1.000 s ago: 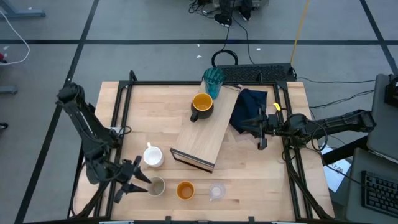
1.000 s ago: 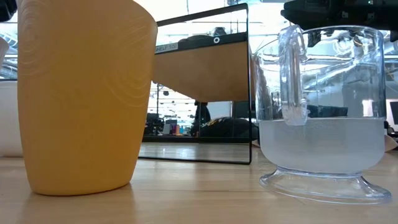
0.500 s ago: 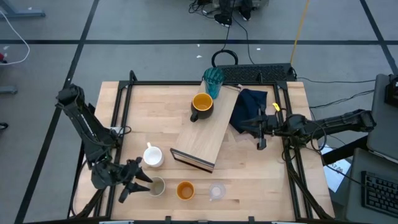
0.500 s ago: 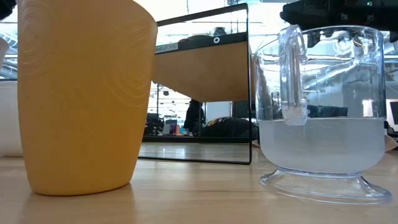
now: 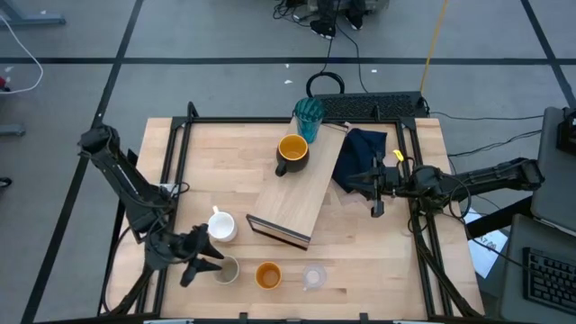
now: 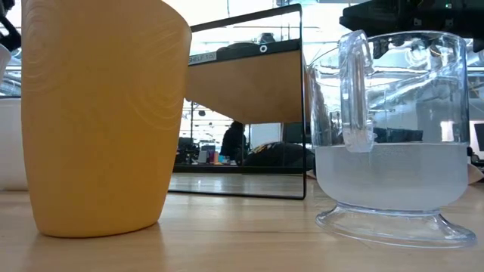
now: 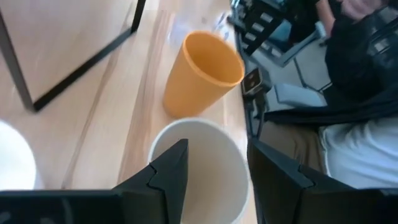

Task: Stack small to large cups/mugs on shelf
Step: Put the gray cup on the shelf

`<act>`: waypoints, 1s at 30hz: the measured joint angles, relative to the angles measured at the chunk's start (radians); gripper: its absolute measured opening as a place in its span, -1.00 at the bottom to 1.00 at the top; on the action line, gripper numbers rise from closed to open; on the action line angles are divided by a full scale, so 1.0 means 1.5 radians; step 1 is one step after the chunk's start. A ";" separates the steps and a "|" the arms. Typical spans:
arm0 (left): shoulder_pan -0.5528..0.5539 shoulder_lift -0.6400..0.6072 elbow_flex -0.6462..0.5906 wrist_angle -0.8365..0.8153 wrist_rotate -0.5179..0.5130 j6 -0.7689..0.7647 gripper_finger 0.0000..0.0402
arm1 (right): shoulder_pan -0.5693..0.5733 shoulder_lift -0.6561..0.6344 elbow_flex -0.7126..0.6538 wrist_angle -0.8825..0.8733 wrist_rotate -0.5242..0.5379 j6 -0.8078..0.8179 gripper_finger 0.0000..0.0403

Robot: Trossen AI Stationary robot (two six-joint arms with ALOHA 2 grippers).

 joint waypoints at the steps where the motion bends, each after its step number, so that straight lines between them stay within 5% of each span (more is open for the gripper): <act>1: 0.004 0.000 0.000 -0.009 0.010 -0.010 -0.19 | 0.000 0.000 0.000 0.000 0.000 0.000 -0.58; 10: 0.038 0.000 0.066 -0.174 0.082 -0.045 -0.19 | 0.000 0.000 0.000 0.000 0.000 0.000 -0.58; 30: 0.056 0.002 0.102 -0.261 0.102 -0.104 -0.19 | 0.000 0.000 0.000 -0.015 0.000 0.000 -0.58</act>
